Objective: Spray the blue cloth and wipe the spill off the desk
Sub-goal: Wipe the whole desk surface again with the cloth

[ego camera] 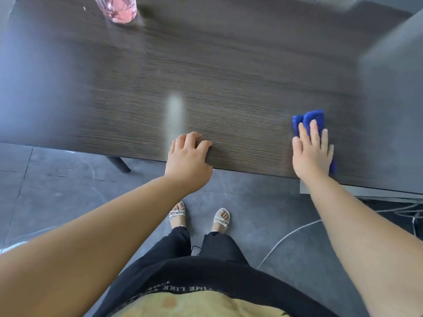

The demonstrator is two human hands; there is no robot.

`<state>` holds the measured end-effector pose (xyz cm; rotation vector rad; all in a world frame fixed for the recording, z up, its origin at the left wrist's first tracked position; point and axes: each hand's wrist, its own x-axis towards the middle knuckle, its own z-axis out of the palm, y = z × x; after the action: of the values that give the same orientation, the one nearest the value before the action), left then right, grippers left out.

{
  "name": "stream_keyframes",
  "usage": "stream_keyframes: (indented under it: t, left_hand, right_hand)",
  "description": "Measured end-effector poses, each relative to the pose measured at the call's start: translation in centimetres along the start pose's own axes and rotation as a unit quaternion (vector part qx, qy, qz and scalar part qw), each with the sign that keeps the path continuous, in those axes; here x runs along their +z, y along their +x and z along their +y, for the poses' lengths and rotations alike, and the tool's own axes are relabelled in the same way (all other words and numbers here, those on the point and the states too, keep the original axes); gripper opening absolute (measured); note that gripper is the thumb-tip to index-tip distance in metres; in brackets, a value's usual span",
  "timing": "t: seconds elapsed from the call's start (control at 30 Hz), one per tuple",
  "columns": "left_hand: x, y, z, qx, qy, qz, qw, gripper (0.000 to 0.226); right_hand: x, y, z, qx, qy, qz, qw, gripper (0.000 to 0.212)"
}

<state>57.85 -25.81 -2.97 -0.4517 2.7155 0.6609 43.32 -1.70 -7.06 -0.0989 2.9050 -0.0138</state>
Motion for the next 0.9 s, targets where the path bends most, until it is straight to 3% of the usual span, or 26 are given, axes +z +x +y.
stream_keyframes:
  t: [0.07,0.1,0.13,0.2,0.3,0.37,0.43,0.53,0.6,0.67,0.7,0.77,0.83,0.9]
  left_hand:
    - [0.5,0.0,0.8,-0.001,0.0,-0.006,1.0,0.054]
    - [0.9,0.0,1.3,-0.004,0.0,-0.008,1.0,0.054]
    - [1.1,0.0,1.6,-0.008,-0.003,-0.006,1.0,0.055]
    - [1.4,0.2,2.3,-0.014,-0.01,0.003,1.0,0.056]
    - [1.4,0.8,3.4,-0.021,-0.02,0.002,1.0,0.061]
    - [1.4,1.2,4.1,-0.018,-0.011,-0.003,1.0,0.064]
    - [1.7,1.4,5.0,-0.003,0.006,-0.012,1.0,0.065]
    - [2.2,1.6,6.5,0.012,0.012,-0.015,1.0,0.066]
    - [2.6,1.8,7.5,0.017,0.014,-0.016,1.0,0.067]
    - [3.1,2.1,8.4,0.02,0.027,-0.012,0.999,0.068]
    - [3.4,2.3,8.9,0.021,0.033,-0.006,0.999,0.068]
    - [3.6,2.7,9.5,0.022,0.043,0.005,0.999,0.068]
    - [3.9,3.0,10.0,0.025,0.055,0.008,0.998,0.067]
    - [4.2,3.2,10.7,0.028,0.068,-0.001,0.997,0.068]
  right_hand:
    - [0.3,-0.5,-3.7,0.115,0.045,0.02,0.992,0.054]
    - [1.0,-1.5,-5.9,0.121,0.057,0.023,0.991,0.057]
    - [2.0,-2.9,-8.2,0.076,0.055,0.036,0.995,0.059]
    - [3.3,-6.4,-10.5,-0.107,0.04,0.069,0.991,0.059]
    - [3.2,-7.3,-6.7,-0.377,-0.014,0.03,0.925,0.051]
    - [2.3,-4.3,-2.1,-0.43,-0.042,0.018,0.902,0.049]
    - [1.2,-0.8,2.7,-0.361,-0.055,0.04,0.93,0.057]
    - [-0.5,2.2,6.6,-0.083,-0.009,-0.008,0.997,0.052]
    - [-0.5,2.1,4.3,0.075,0.041,0.023,0.996,0.051]
    - [0.6,0.2,-0.4,0.113,0.07,0.031,0.991,0.057]
    - [1.4,-1.1,-2.2,0.06,0.063,0.044,0.995,0.06]
    - [2.2,-4.2,-3.4,-0.131,0.036,0.042,0.99,0.062]
    - [2.3,-4.1,-0.2,-0.31,-0.016,0.029,0.95,0.056]
    - [1.9,-1.3,4.5,-0.367,-0.049,0.033,0.928,0.052]
